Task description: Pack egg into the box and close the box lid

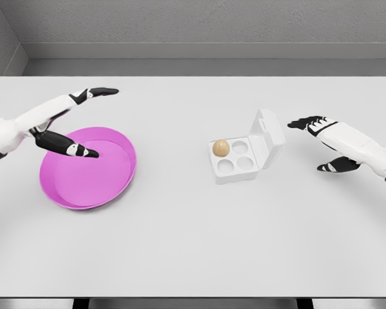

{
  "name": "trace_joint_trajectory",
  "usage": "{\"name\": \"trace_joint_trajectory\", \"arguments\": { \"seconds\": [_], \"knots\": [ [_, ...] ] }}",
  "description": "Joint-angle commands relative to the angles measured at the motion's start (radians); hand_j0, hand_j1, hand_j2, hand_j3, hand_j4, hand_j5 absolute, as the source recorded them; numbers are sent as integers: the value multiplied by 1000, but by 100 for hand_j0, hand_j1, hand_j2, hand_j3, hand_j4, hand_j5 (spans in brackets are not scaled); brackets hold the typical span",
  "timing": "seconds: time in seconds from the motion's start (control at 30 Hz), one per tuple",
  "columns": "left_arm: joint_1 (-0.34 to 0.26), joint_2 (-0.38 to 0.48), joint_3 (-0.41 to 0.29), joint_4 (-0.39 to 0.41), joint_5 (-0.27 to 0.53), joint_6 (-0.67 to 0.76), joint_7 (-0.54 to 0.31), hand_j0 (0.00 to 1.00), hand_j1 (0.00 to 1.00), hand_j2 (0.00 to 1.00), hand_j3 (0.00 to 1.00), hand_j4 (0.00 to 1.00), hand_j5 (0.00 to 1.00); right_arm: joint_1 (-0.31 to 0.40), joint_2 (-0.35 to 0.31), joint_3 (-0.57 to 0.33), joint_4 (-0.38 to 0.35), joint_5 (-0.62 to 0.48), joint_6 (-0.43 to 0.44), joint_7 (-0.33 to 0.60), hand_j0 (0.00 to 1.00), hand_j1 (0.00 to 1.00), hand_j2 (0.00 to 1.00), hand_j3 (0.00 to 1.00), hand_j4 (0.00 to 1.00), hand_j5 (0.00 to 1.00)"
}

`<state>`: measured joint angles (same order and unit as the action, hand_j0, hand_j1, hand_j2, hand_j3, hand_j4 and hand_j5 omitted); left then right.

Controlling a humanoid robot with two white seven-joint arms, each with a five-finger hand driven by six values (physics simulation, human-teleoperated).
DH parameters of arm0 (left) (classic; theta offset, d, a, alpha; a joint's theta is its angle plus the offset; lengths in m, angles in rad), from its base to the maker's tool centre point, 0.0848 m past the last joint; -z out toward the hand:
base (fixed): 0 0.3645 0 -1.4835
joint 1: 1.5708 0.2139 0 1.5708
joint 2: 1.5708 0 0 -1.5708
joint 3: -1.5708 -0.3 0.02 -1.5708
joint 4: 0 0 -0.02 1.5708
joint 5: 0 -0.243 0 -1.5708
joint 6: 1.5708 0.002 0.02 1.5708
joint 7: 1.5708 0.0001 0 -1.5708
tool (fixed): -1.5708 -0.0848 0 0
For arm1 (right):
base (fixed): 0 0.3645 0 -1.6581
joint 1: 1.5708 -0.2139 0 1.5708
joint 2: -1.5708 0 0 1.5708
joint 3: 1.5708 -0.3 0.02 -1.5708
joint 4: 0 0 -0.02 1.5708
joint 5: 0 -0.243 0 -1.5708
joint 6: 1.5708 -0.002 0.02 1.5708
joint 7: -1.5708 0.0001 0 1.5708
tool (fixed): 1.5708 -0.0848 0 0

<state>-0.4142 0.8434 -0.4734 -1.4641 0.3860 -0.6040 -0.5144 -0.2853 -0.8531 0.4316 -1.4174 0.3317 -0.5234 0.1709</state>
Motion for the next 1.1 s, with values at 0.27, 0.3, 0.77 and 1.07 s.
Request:
{"name": "trace_joint_trajectory", "arguments": {
  "seconds": [0.27, 0.3, 0.77, 1.07],
  "knots": [
    [6, 42, 19, 37, 1, -7, -1, 100, 100, 100, 100, 100, 100, -5, 19, 32, -9, -10, 0, -1, 100, 100, 100, 100, 100, 100],
    [6, 42, 19, 37, 1, -7, -1, 100, 100, 100, 100, 100, 100, -6, 19, 30, -23, -8, -1, 1, 100, 100, 100, 100, 100, 100],
    [6, 43, 19, 41, -1, -7, 0, 100, 100, 100, 100, 100, 100, -6, 20, 30, -81, -6, 0, 2, 100, 100, 100, 100, 100, 100],
    [54, 17, 127, 85, -76, -7, 0, 100, 100, 100, 100, 100, 100, -6, 58, 33, -117, 3, -1, 2, 100, 100, 100, 100, 100, 100]
  ]
}}
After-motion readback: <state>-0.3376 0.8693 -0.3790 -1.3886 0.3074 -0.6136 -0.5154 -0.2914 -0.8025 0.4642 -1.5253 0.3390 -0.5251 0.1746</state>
